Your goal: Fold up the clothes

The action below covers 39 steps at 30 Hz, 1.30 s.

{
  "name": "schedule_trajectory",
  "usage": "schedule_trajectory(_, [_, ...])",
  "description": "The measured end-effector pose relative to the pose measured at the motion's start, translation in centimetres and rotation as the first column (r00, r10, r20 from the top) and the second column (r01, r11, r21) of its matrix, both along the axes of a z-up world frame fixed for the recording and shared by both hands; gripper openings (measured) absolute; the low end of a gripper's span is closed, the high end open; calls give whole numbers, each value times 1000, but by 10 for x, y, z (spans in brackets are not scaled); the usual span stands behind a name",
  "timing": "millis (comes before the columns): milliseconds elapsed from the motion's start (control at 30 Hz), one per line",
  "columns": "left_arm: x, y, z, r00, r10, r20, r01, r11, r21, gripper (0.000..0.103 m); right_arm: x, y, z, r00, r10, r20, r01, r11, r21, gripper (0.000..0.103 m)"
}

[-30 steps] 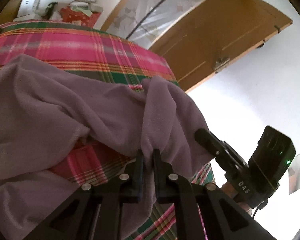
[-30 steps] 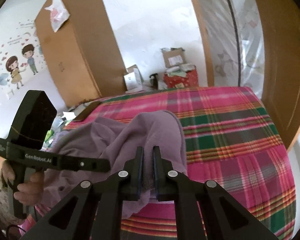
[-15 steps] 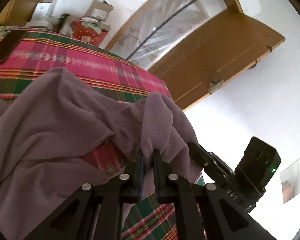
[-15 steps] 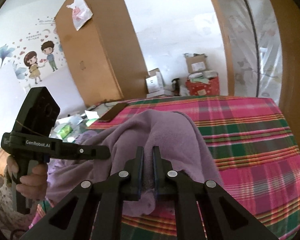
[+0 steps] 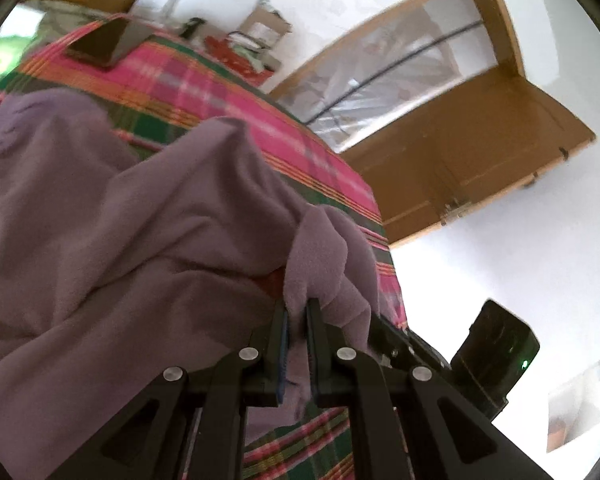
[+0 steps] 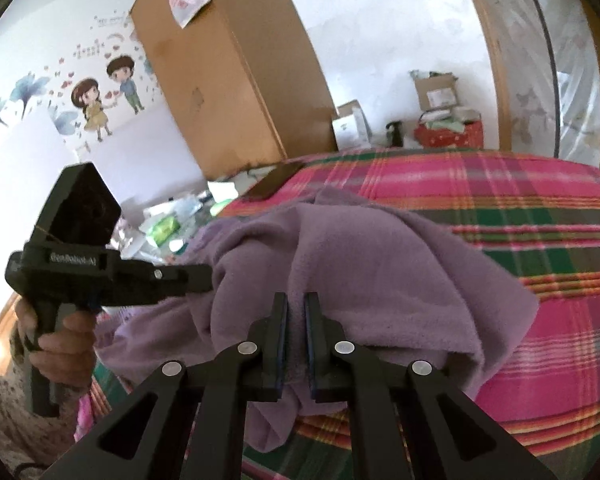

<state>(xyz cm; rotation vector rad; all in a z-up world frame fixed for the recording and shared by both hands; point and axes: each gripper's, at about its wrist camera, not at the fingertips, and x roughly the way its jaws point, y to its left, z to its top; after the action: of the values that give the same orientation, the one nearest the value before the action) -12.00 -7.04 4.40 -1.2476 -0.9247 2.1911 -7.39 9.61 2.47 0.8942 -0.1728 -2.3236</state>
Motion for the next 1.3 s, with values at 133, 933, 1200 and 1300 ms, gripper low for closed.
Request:
schedule_trajectory(133, [-2,-7,-11,999,22,31,-22,1000,-3,9,-4,-7,-13,999,17,43,-18,1000,19,8])
schedule_trajectory(933, [7,-52,-24,985,160,63,-160,987,-2,9,-24,111,-16,955,-285,79,284,959,29,48])
schedule_trajectory(1200, [7,-53,-27,982,173,80,-173,985,-6,9,-35,101,-24,959,-273,77,273,962,14,17])
schedule_trajectory(1300, [6,-50,-25,984,165,71,-164,986,-8,9,-32,96,-17,961,-274,32,273,961,42,8])
